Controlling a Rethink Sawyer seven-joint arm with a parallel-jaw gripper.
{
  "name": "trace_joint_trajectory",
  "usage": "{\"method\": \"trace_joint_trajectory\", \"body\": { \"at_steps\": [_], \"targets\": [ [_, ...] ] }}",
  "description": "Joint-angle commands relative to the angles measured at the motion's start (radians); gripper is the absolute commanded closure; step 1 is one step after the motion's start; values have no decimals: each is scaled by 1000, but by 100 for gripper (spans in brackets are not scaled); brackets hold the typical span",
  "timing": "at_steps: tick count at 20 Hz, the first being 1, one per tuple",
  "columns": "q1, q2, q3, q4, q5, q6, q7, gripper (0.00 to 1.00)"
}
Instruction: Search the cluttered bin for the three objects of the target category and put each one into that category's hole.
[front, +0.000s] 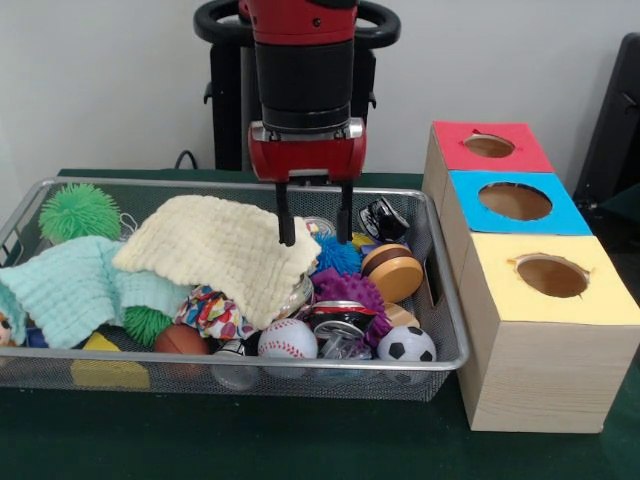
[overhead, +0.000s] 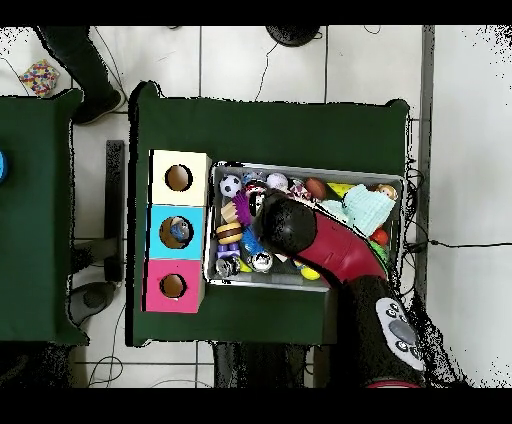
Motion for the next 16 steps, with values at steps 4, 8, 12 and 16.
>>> {"method": "trace_joint_trajectory", "body": {
  "at_steps": [4,8,12,16],
  "targets": [
    [-98,65,211,141,27,-207,263,0],
    [-148,92,287,155,18,-241,257,0],
    [-162,111,322,159,3,-278,263,0],
    [-171,107,350,172,-1,-301,272,0]
  ]
}}
